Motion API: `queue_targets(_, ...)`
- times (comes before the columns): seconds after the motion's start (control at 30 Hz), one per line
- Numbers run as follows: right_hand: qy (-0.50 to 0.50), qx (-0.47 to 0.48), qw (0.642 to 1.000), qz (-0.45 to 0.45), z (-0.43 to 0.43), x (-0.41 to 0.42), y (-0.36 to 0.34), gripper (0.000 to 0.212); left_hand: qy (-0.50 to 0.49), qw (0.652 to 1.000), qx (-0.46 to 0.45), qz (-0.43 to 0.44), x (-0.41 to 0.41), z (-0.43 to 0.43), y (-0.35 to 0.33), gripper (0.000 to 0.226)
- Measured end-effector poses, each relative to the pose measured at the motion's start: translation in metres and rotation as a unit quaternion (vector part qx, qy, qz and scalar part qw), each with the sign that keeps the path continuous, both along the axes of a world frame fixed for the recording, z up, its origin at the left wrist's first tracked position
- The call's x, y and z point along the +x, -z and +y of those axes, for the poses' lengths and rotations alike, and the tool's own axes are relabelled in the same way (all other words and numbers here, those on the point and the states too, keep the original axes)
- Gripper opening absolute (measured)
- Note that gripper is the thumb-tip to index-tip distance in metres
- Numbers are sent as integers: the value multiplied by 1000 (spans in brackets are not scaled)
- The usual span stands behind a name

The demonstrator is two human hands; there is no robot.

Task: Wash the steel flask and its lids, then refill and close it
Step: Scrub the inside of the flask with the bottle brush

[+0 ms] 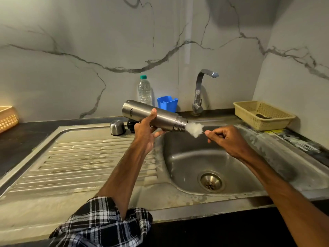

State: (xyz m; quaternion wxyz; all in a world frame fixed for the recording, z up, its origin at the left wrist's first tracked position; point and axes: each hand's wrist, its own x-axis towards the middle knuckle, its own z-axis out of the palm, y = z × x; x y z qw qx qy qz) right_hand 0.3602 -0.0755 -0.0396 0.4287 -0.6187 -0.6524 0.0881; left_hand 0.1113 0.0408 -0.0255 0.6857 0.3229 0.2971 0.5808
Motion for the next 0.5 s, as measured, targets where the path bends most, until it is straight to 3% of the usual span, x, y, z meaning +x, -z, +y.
queue_targets(0.1, -1, 7, 1000, -22, 1, 1, 1, 40, -18, 1000, 11, 17, -7, 0, -3, 38)
queue_targets(0.27, 17, -6, 1000, -21, 0, 11, 7, 35, -78, 996, 17, 29, -25, 7, -17, 63)
queue_targets(0.4, 68, -41, 997, -15, -9, 40, 11, 33, -148, 989, 20, 23, -70, 25, -25, 68)
queue_targets(0.5, 100, -71, 992, 0, -10, 49, 11, 35, -185, 982, 36, 34, -109, 36, -39, 59)
